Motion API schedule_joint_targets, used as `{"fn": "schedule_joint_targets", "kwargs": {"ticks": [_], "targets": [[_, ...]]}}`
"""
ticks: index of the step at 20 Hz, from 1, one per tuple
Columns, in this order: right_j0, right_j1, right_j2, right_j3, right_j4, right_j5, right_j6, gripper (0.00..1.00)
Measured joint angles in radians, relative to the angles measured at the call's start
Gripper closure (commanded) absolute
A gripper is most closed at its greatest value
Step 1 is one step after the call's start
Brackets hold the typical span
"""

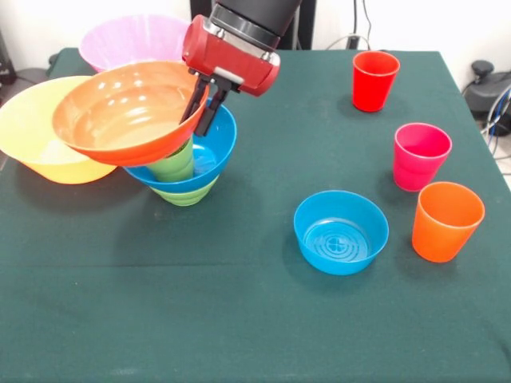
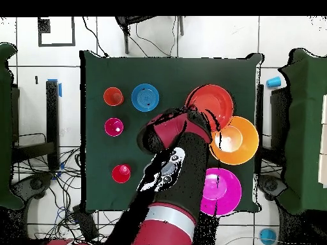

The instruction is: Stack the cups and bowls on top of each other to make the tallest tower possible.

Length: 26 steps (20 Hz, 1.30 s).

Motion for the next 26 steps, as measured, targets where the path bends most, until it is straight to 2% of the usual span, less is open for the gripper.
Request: {"fn": "schedule_joint_targets", "kwargs": {"ticks": [9, 26], "targets": [[0.014, 0.022, -0.017, 0.000, 0.000, 0.070, 0.000, 1.00], [0.006, 0.023, -0.008, 0.000, 0.000, 0.070, 0.000, 1.00]]}}
